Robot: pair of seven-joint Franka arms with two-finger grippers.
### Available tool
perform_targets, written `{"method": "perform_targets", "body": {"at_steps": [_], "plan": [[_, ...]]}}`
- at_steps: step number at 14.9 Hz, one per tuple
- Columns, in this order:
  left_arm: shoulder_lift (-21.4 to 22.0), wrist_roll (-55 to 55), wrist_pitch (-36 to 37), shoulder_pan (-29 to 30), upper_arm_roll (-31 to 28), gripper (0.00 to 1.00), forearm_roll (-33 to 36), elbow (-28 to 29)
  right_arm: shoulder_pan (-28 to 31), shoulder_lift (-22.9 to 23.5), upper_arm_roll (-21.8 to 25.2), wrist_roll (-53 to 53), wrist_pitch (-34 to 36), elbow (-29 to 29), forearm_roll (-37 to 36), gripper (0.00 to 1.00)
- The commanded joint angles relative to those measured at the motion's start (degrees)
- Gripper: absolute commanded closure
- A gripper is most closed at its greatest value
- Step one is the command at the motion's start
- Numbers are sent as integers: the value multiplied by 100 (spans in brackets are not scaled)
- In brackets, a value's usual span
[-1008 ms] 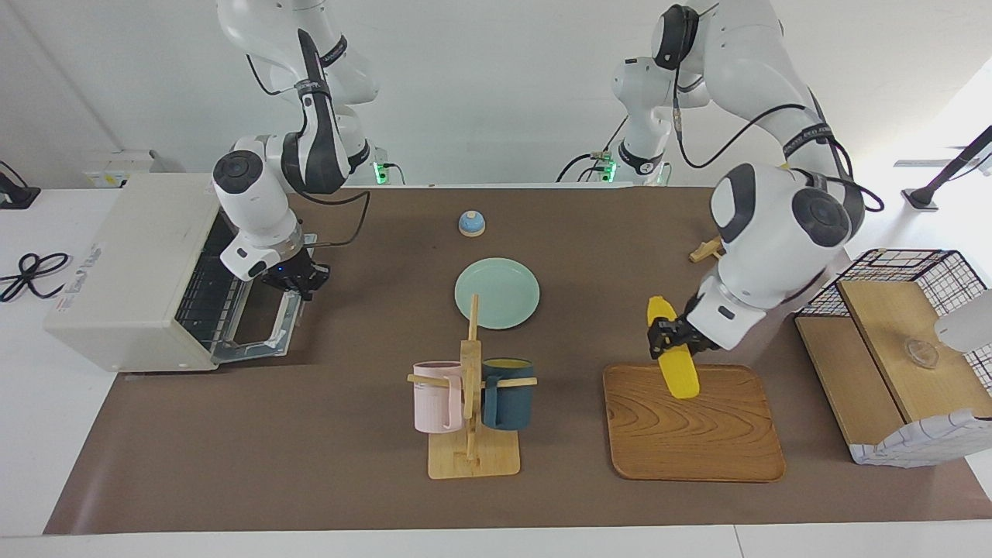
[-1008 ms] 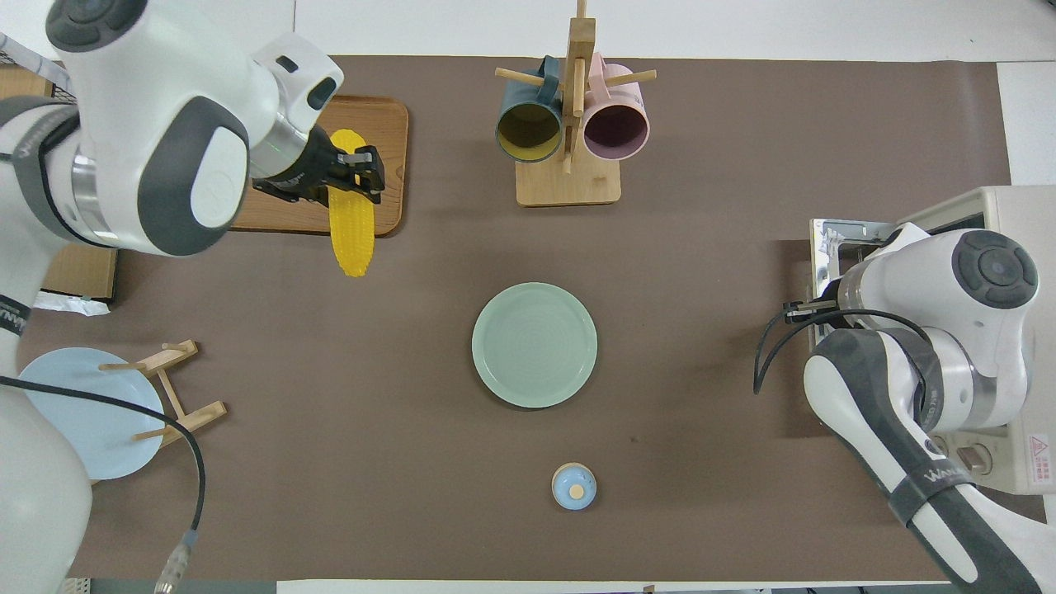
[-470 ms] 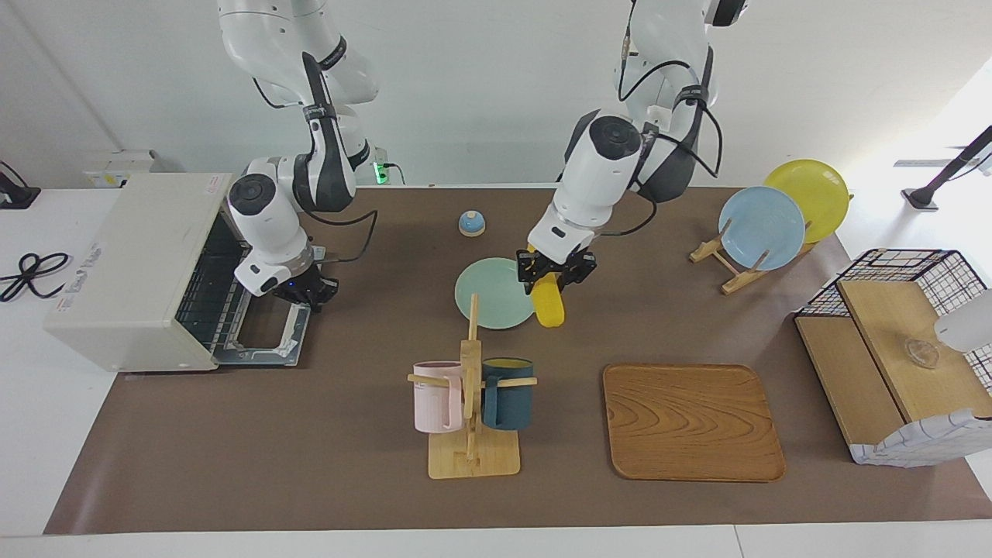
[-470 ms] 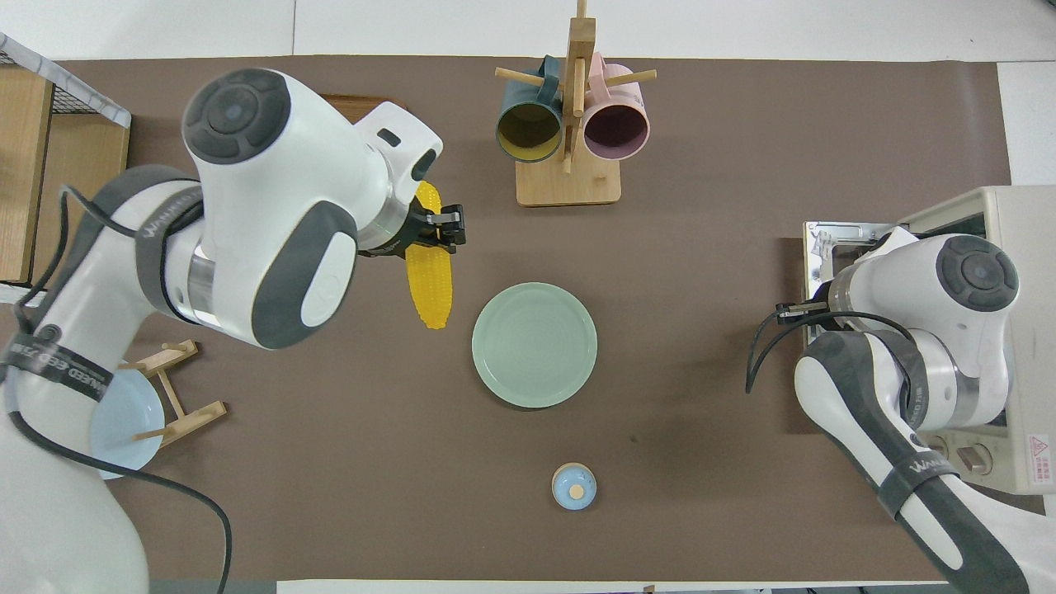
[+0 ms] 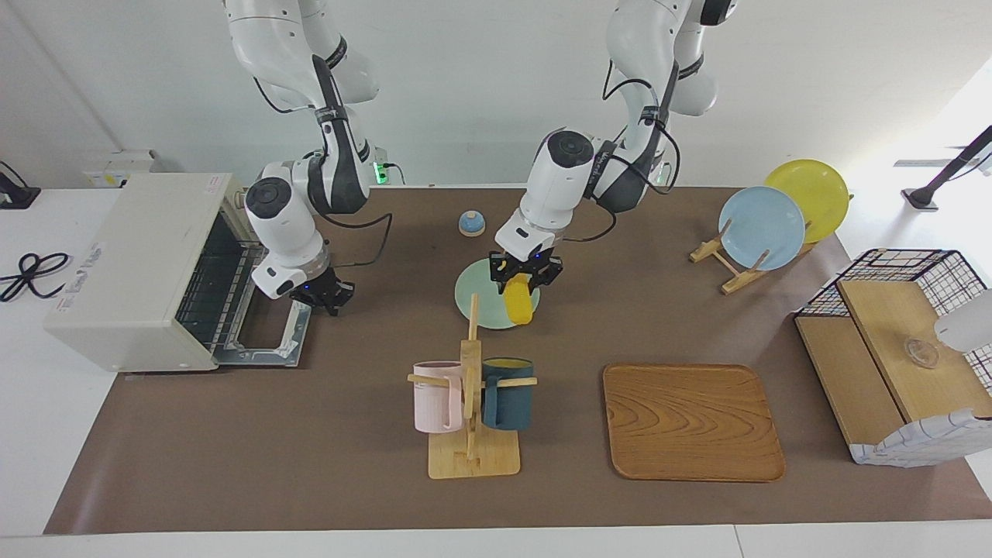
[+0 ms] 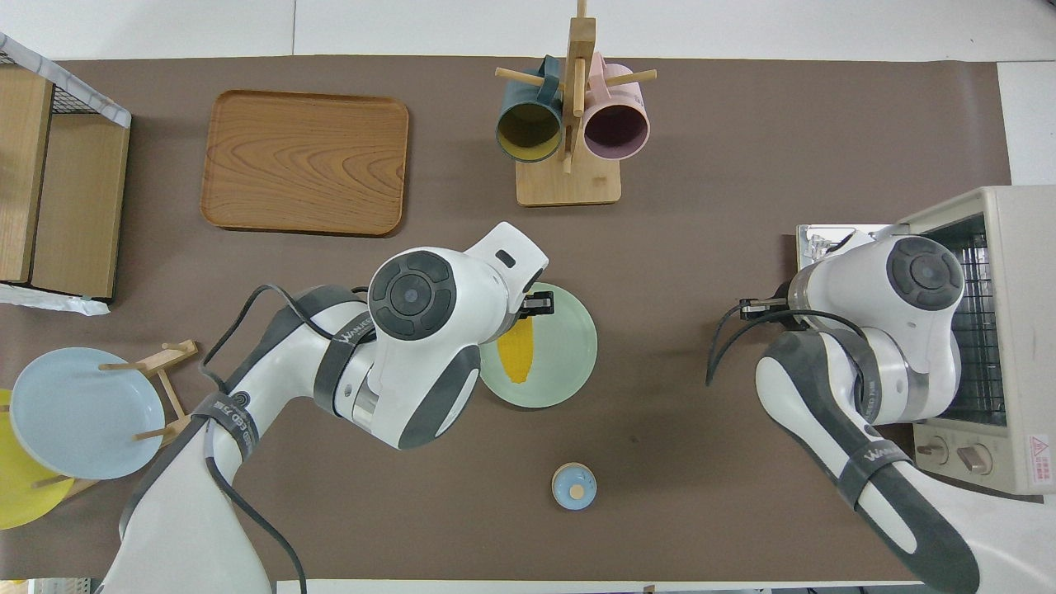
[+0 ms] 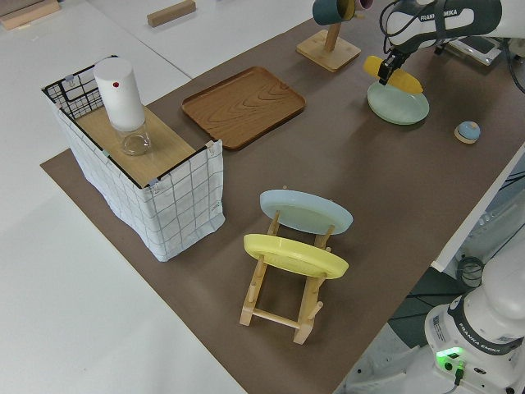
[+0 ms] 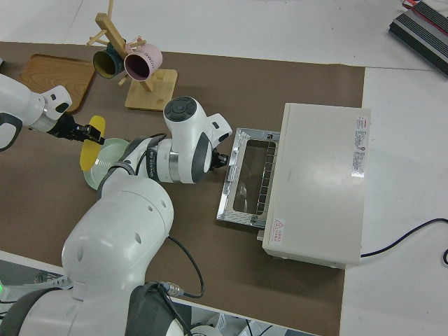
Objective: Put corn in oven
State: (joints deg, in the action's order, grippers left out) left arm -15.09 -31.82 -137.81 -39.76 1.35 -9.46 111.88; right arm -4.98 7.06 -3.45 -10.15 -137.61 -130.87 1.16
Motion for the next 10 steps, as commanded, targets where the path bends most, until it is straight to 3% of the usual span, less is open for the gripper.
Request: {"method": "perform_targets", "body": {"at_steps": [1,5,6,7,8,9,10], "plan": [[-187,-166,-413,-321,-99,100,-64,176,-528,59,37,-750,102,228,112,100],[-249,-220,-563,-489,-108,100,-64,396,-574,59,37,-805,664,685,95,100],[-240,-220,-563,-489,-108,100,-64,405,-574,59,37,-813,770,782,95,94],[-231,-211,-563,-489,-108,100,-64,431,-574,59,37,-805,814,817,95,58],[-223,-202,-572,-489,-108,100,-64,466,-565,50,28,-796,806,818,86,11],[-223,-159,-572,-481,-117,100,-64,466,-565,24,28,-787,806,818,86,7],[-223,-141,-554,-472,-117,46,-56,466,-574,-2,28,-813,815,818,95,5]]}}
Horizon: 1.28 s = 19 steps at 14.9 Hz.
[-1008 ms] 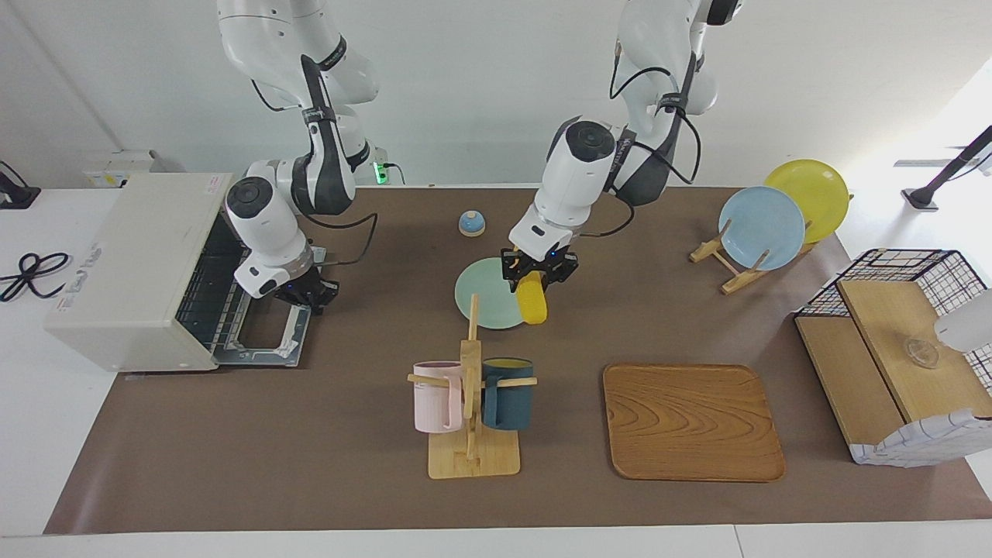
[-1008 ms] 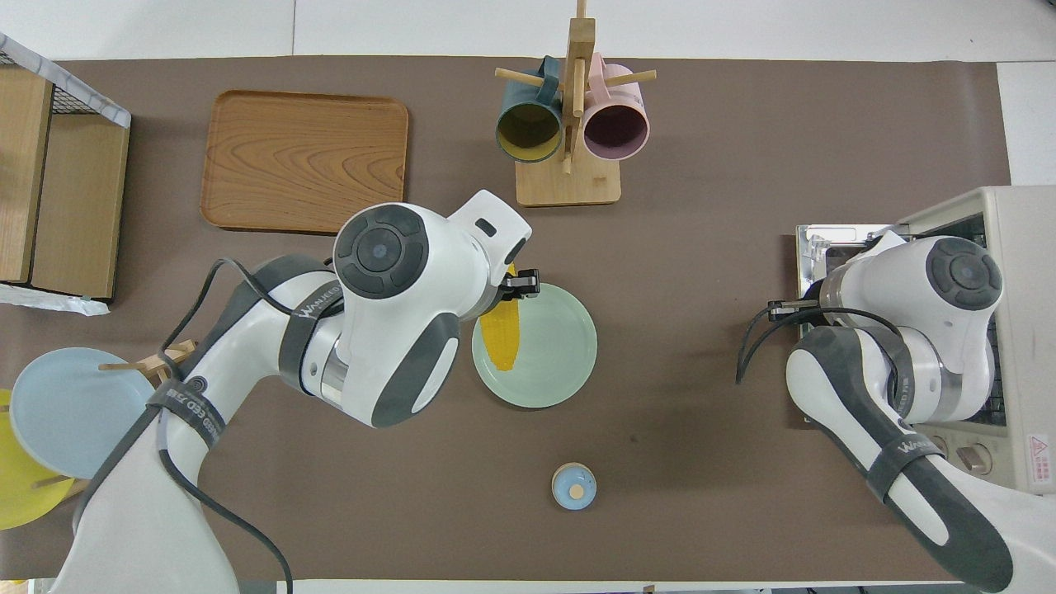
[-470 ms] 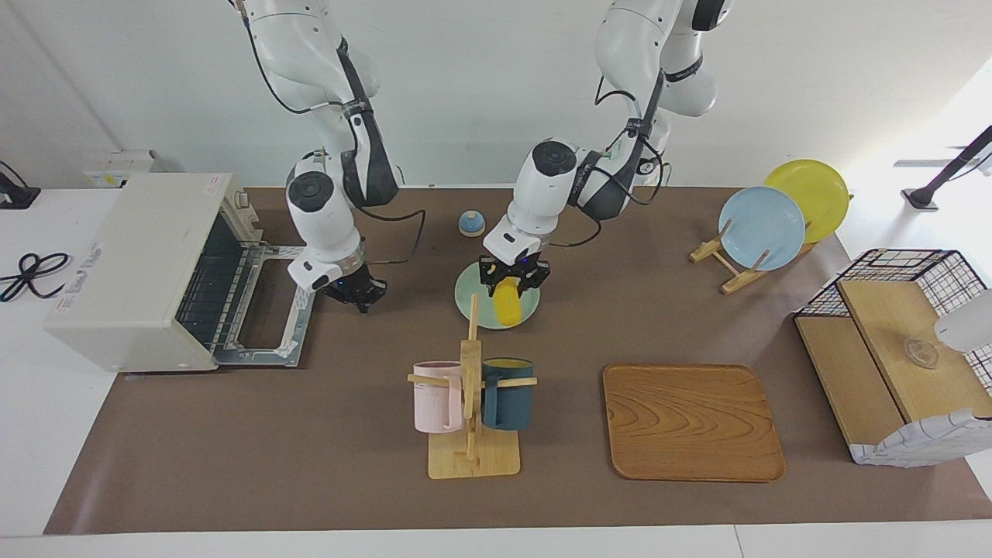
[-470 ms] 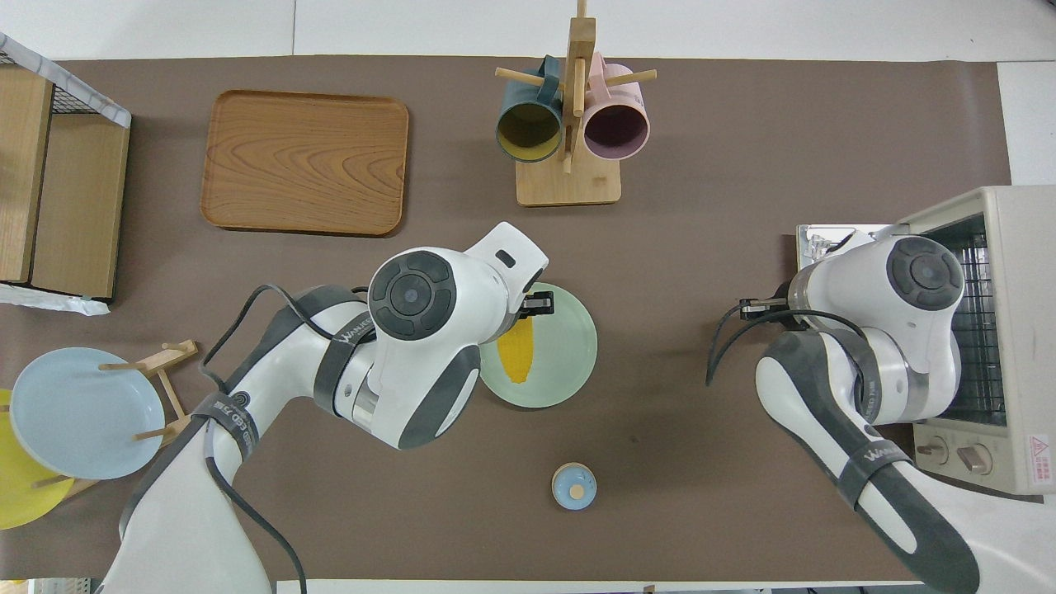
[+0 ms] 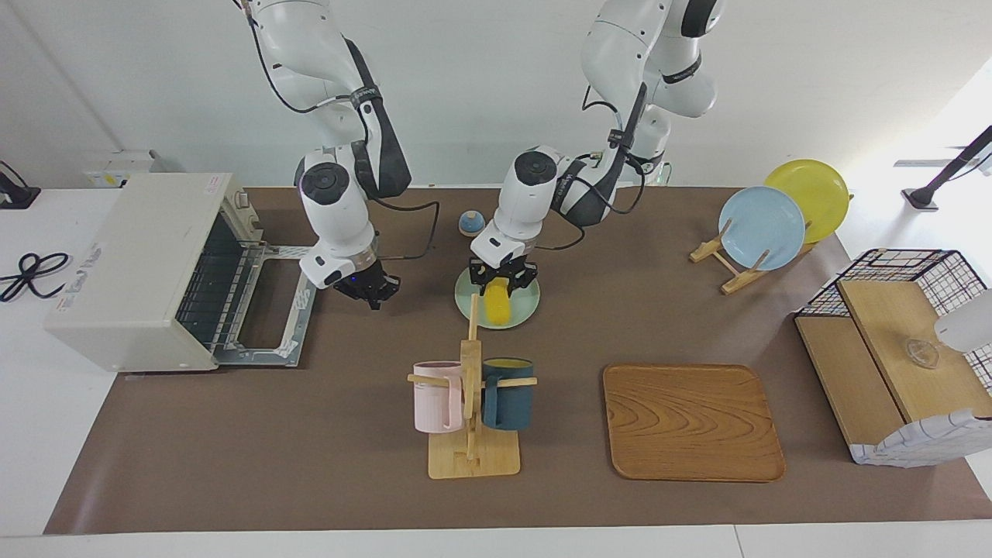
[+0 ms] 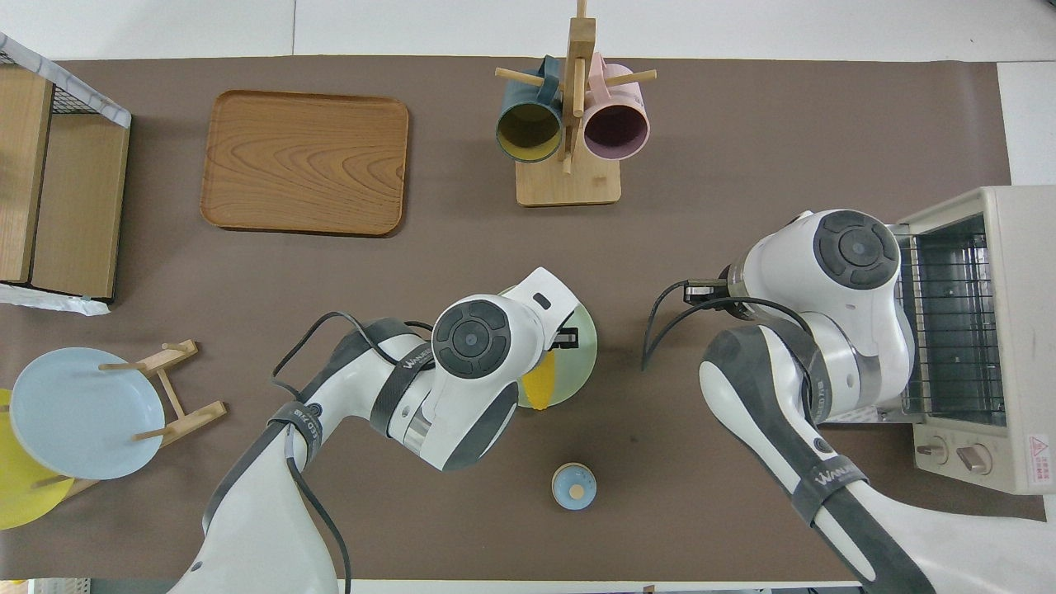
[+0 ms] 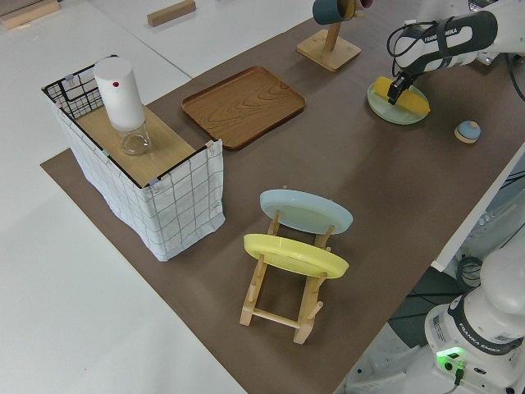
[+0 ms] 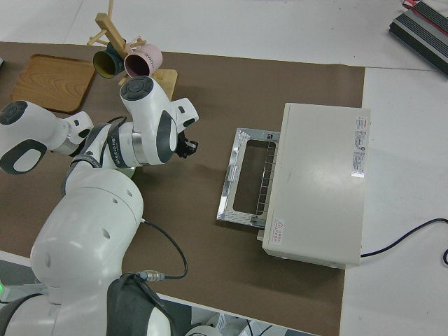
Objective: Put corn in oven
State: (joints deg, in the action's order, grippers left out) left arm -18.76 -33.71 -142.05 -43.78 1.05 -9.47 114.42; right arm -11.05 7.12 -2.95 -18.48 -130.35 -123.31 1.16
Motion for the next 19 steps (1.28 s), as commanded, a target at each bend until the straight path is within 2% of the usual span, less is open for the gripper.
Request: {"method": "perform_targets", "body": {"at_steps": [1,4,7,10,12,14,17,18,19], "plan": [[145,67,-96,-61,-96,0,-55,195,33,-35,-21,20,89,53,112,0],[425,163,307,184,-114,0,-47,134,6,-96,-30,47,238,44,112,0],[899,513,1359,894,-114,0,-47,-216,-134,-132,-39,126,168,114,104,0],[1015,1023,2529,1659,-122,0,14,-902,-536,-53,-153,-49,404,569,104,0],[1146,1445,3040,2169,-114,0,295,-1184,-924,131,-162,-793,842,1192,8,0],[1435,1884,3244,2661,-114,0,314,-1229,-1599,542,-144,-1522,1308,1991,-28,0],[1840,2717,3691,3286,-114,0,349,-1255,-2487,1622,-153,-3174,1705,3450,-571,0],[1937,3017,3910,3410,-122,0,436,-1299,-2707,1896,-153,-3431,1680,3733,-651,0],[2042,3098,4121,3489,-123,0,541,-1343,-2892,2029,-153,-3564,1584,3744,-661,0]]}}
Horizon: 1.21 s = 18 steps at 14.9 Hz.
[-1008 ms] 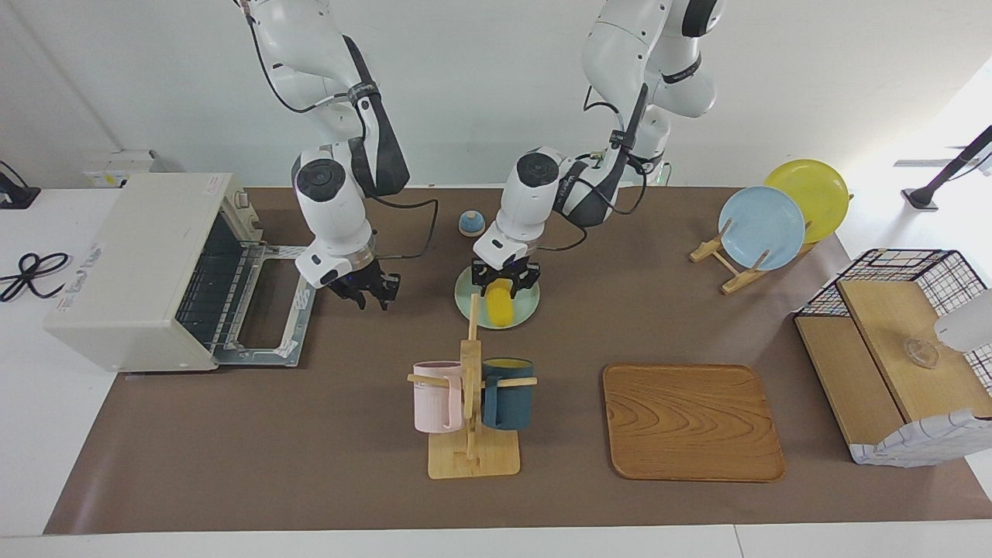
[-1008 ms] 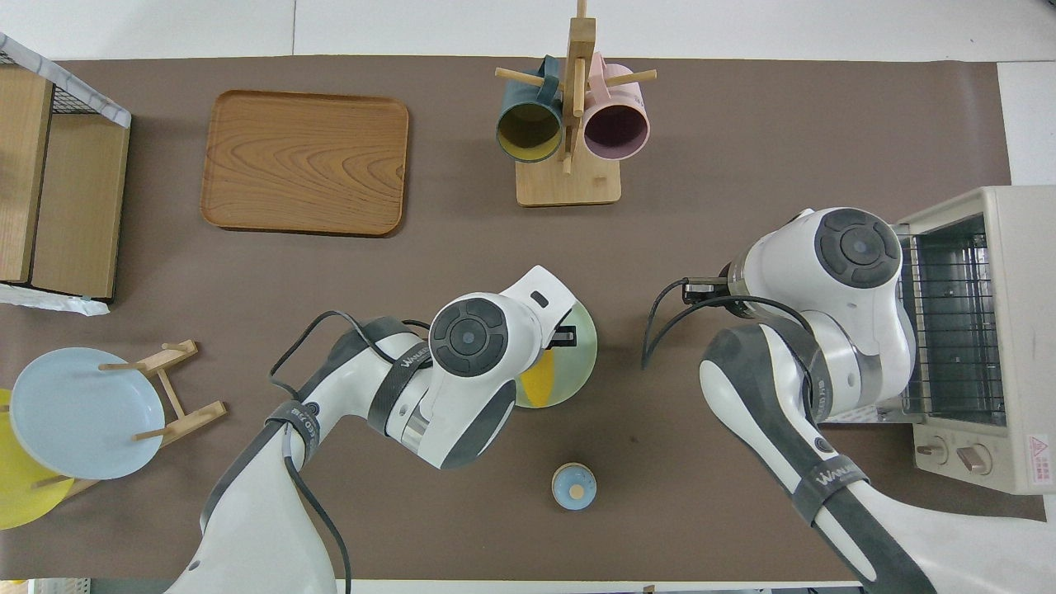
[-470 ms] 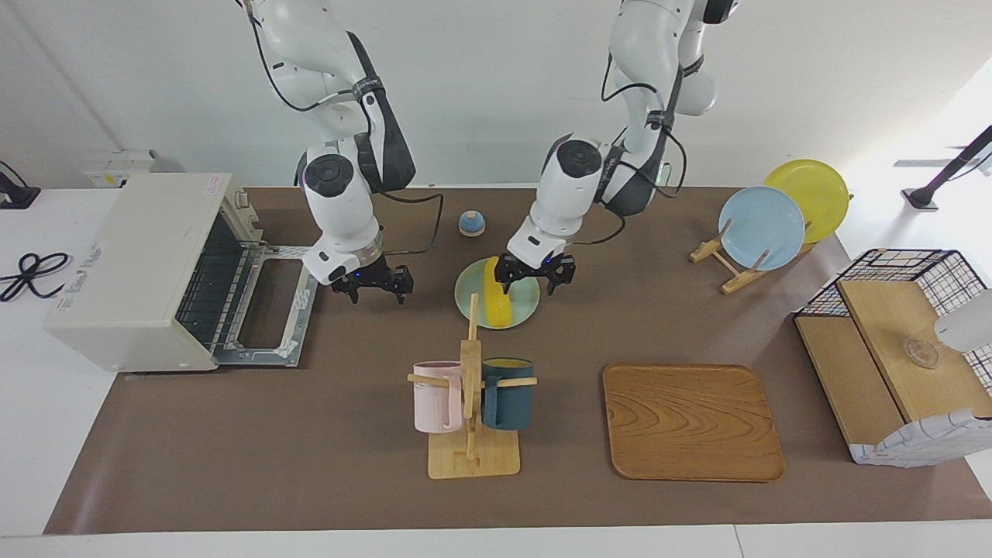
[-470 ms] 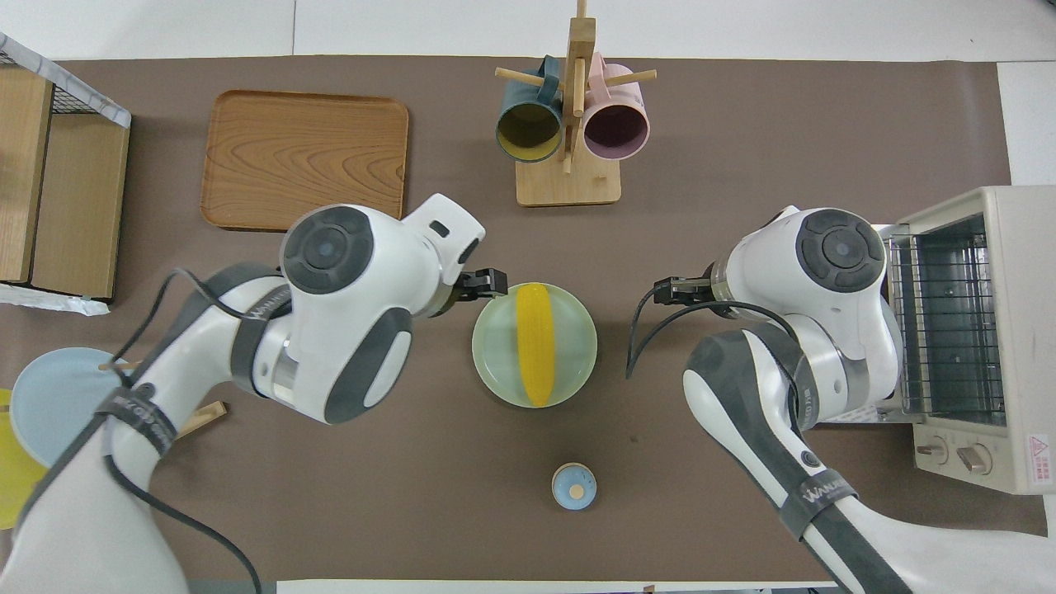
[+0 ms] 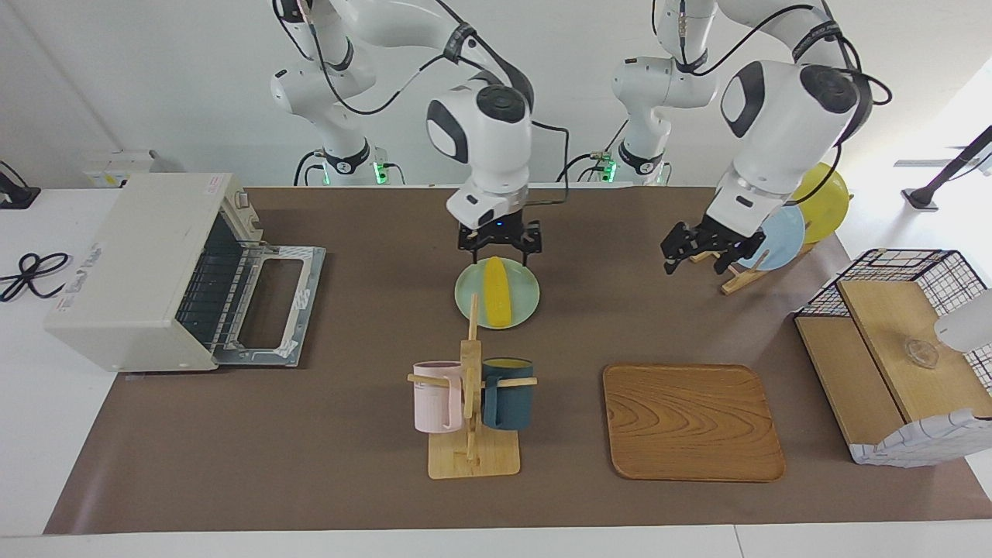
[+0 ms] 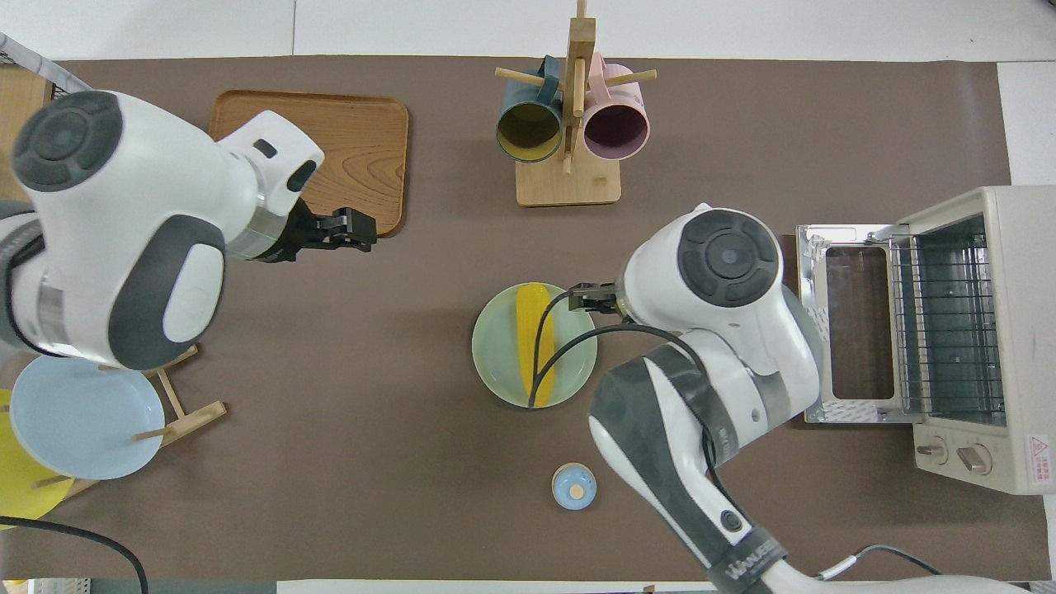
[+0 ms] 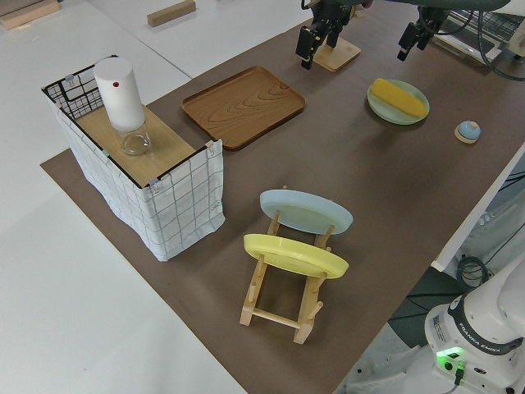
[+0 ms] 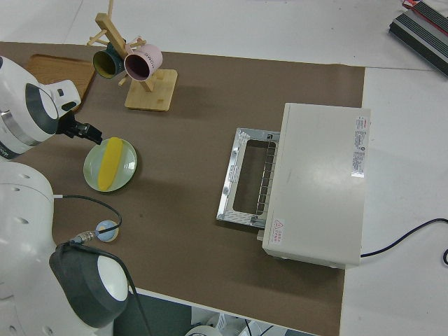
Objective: Put corn in oven
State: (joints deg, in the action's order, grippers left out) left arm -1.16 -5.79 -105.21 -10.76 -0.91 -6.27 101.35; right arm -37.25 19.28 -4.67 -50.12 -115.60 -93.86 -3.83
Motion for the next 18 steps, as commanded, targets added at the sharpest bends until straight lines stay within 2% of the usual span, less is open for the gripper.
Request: {"method": "perform_targets", "body": {"at_steps": [1,5,7,8,11,14,15,16,18], "plan": [[387,307,579,275,74,0,336,-53,-361,884,10,-428,-145,730,-205,0],[696,298,1150,346,74,0,854,-62,-512,832,19,-437,-928,-25,-249,2],[775,289,1274,329,83,0,890,-62,-494,806,19,-393,-1165,-237,-249,30],[784,246,1266,355,65,0,882,-62,-494,745,19,-384,-1384,-455,-258,39],[749,219,1108,443,65,0,812,-80,-511,630,19,-332,-1843,-940,-267,51],[381,201,1116,443,30,0,688,-465,-503,595,19,-226,-1870,-1055,-285,64],[267,201,1116,425,-14,0,680,-589,-494,595,19,-191,-1852,-1055,-293,77],[178,201,1055,425,-40,0,627,-616,-494,586,19,-95,-1774,-1046,-302,100],[108,201,976,443,-32,0,583,-599,-494,586,28,-24,-1668,-1029,-424,100]]}}
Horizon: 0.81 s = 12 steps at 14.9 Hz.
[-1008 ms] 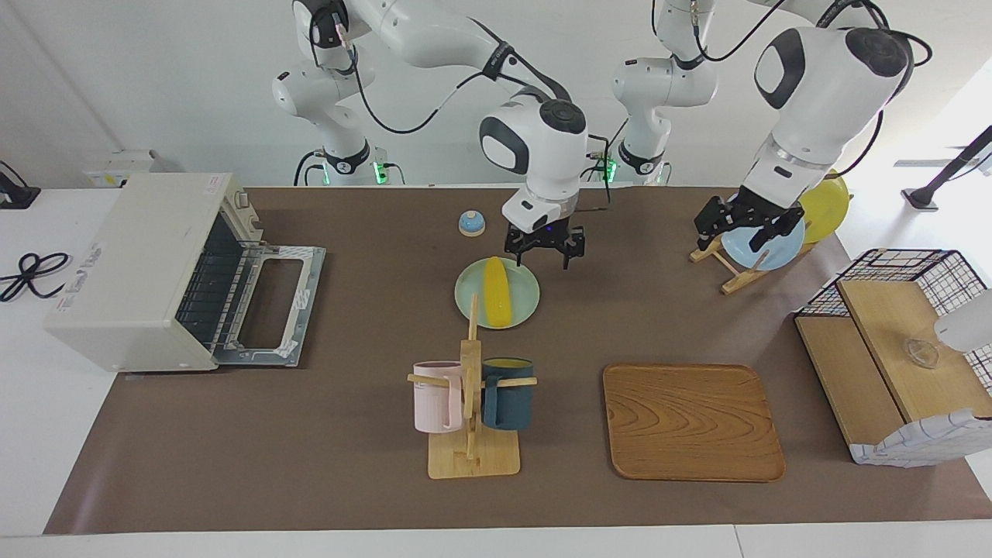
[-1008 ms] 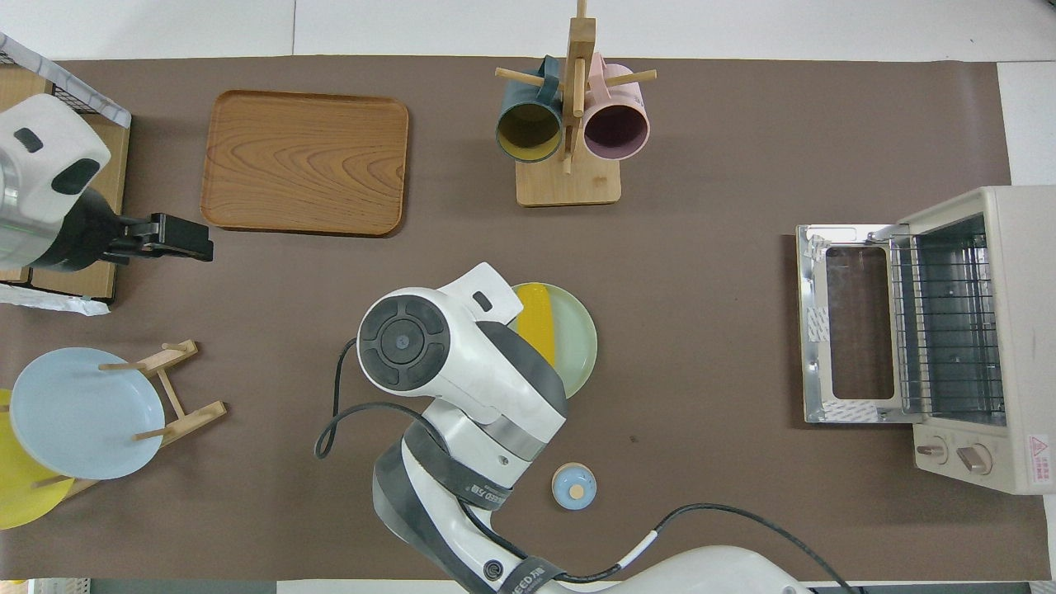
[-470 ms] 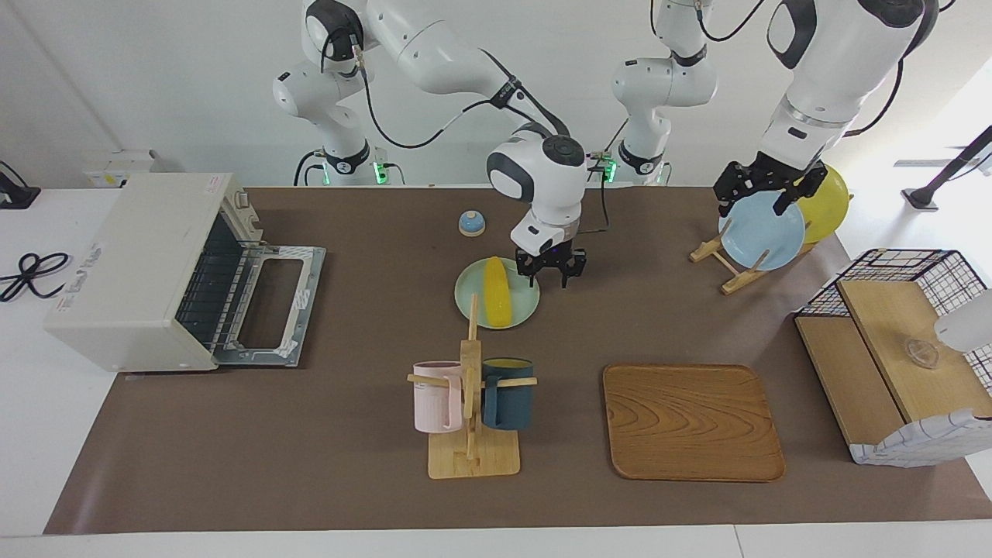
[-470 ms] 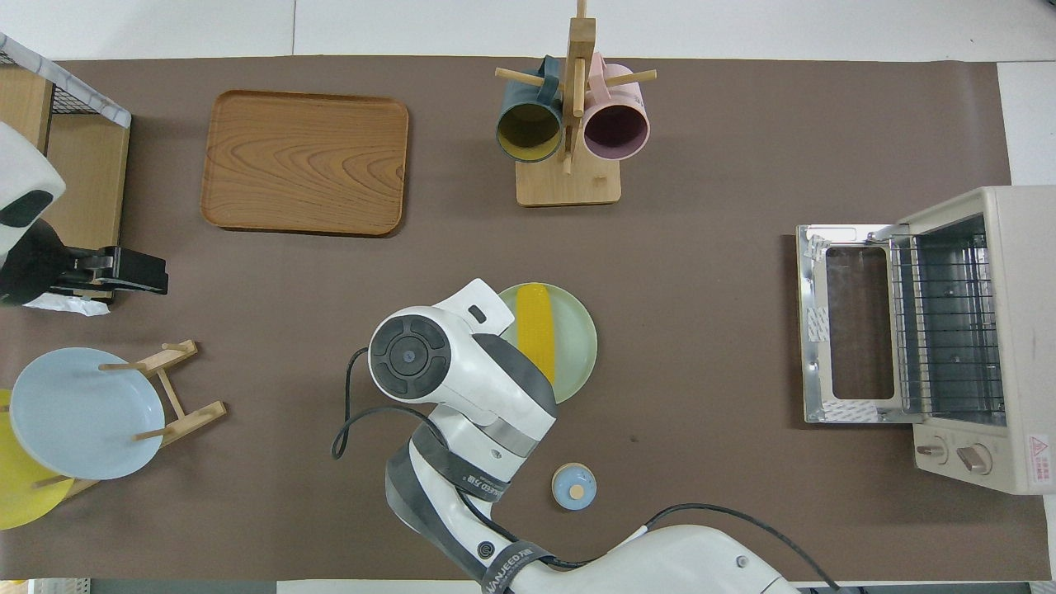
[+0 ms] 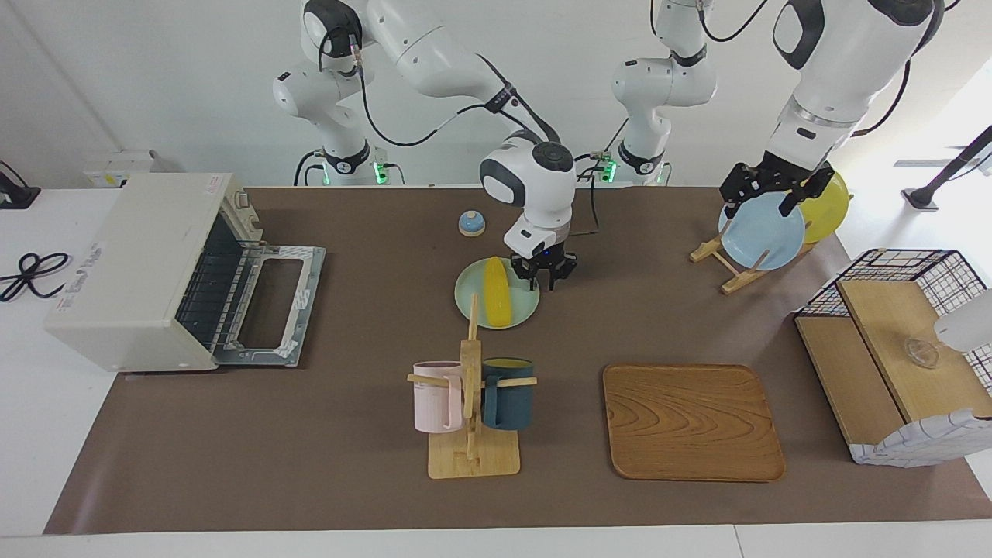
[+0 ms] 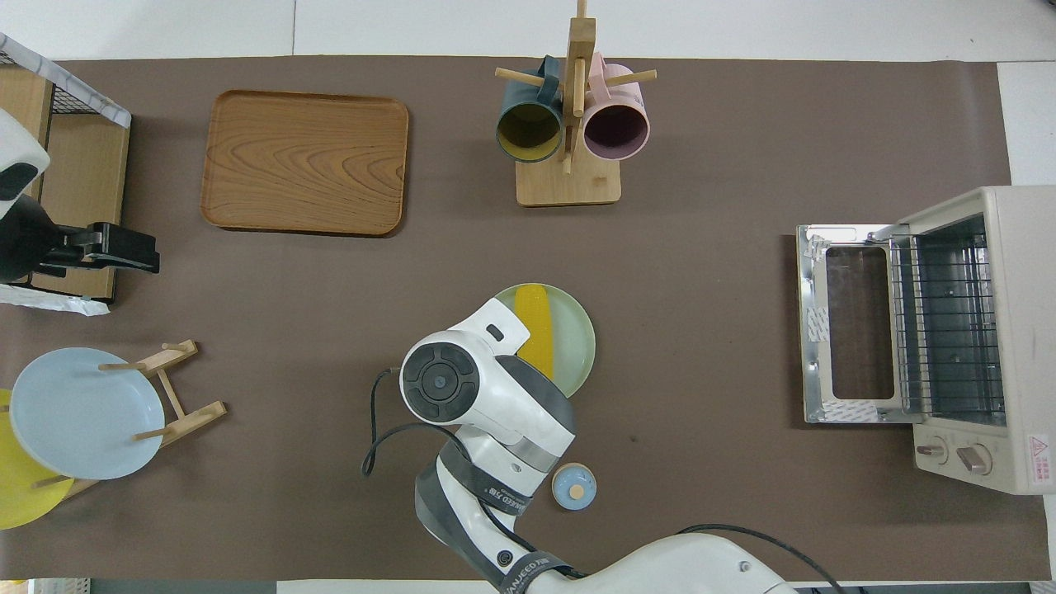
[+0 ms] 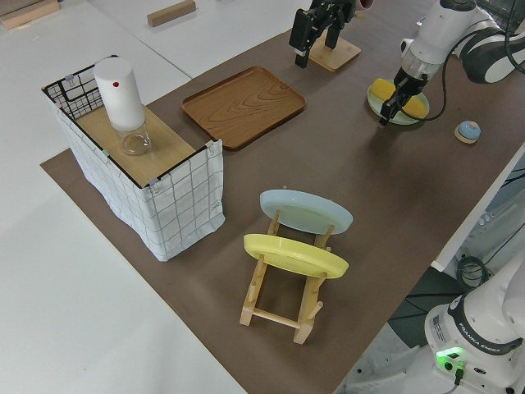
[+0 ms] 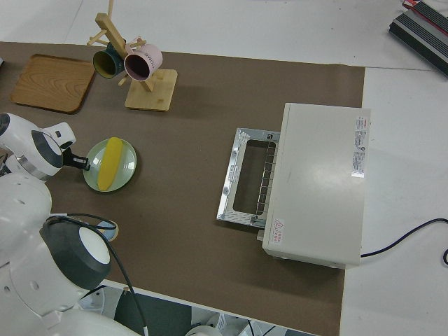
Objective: Put corn in oven
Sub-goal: 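Carry the corn with the right gripper toward the open oven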
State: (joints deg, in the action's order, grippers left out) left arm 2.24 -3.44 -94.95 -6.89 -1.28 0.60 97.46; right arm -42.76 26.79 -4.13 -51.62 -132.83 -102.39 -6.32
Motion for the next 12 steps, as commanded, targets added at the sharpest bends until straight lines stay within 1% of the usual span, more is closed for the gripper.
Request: {"method": "perform_targets", "body": {"at_steps": [1,3,6,7,8,10,12], "plan": [[-250,-25,-84,57,13,0,-112,-192,57,-174,-35,134,177,-141,-342,100],[-329,-17,-146,65,14,0,-113,-166,75,-174,-26,291,572,25,-693,100],[-321,27,-76,39,31,0,-104,-183,197,-139,0,1072,2248,1174,-827,100],[-329,27,-41,22,31,0,-104,-218,337,-156,17,1414,2566,1369,-827,100],[-330,27,-32,21,31,0,-104,-227,573,-331,18,1696,2752,1380,-818,100],[-347,10,-32,21,31,0,-112,-262,969,-761,9,2031,2990,1187,-809,100],[-365,-8,-110,30,57,0,-113,-437,1399,-1183,9,2216,3132,793,-801,100]]}}
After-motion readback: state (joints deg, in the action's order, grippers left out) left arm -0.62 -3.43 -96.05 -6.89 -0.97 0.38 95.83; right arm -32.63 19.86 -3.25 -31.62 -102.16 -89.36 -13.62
